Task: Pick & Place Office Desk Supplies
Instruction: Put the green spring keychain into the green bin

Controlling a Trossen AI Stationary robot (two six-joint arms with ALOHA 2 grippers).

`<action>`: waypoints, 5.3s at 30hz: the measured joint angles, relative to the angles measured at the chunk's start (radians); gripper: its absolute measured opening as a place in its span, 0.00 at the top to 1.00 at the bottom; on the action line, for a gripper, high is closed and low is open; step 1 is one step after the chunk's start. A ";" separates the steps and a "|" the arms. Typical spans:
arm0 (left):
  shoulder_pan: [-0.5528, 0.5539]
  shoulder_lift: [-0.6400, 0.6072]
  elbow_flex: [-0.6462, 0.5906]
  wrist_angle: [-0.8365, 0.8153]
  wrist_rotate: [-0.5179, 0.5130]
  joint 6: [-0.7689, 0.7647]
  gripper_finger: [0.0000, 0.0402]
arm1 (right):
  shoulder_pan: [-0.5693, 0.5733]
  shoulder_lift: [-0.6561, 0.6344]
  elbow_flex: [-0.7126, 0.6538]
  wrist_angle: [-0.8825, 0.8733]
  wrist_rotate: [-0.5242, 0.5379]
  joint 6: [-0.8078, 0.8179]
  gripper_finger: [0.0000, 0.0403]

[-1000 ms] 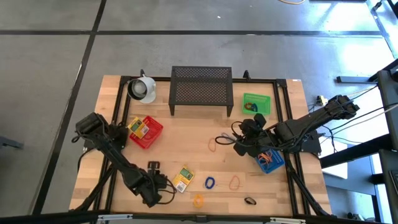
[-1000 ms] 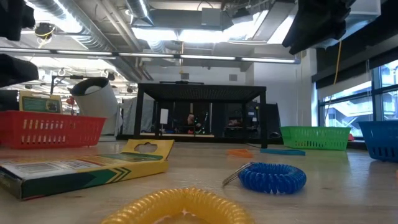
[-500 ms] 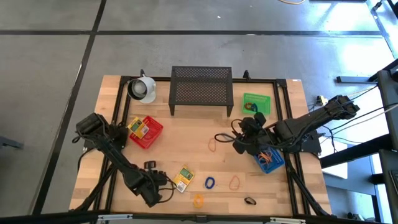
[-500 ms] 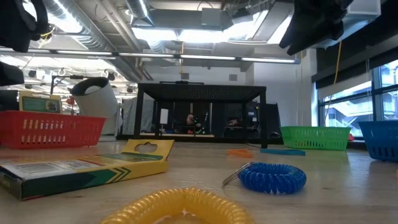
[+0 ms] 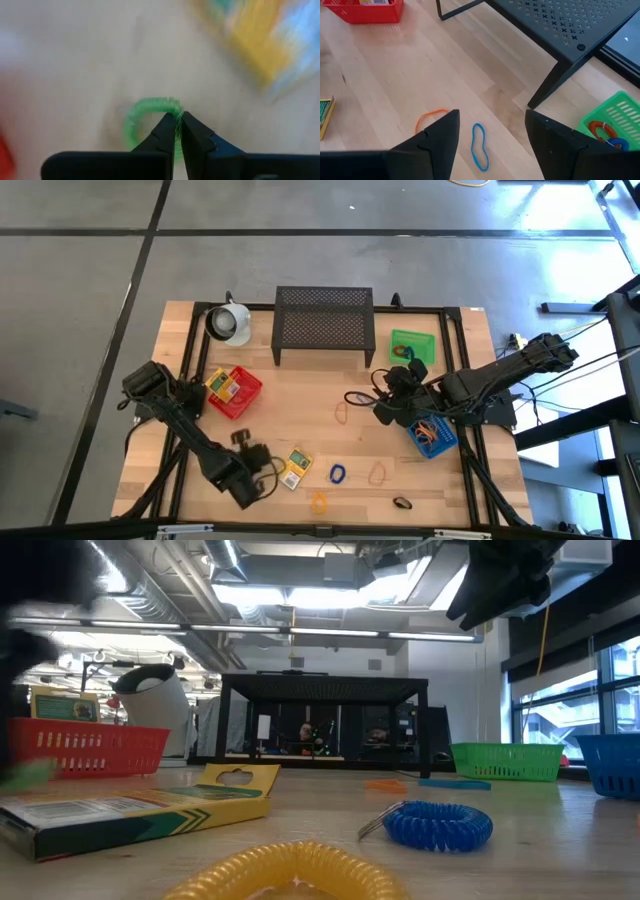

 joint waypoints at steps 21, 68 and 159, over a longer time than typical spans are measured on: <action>0.387 -0.318 0.063 0.738 -0.145 0.649 0.98 | 0.000 0.000 0.000 0.521 -0.121 -0.568 0.43; 0.535 -0.249 0.065 1.161 0.194 1.089 0.97 | -0.030 0.000 0.000 0.762 -0.221 -0.733 0.43; 0.554 -0.257 0.064 1.028 -0.130 1.044 0.51 | -0.895 -0.174 -0.473 0.298 -0.273 0.081 0.94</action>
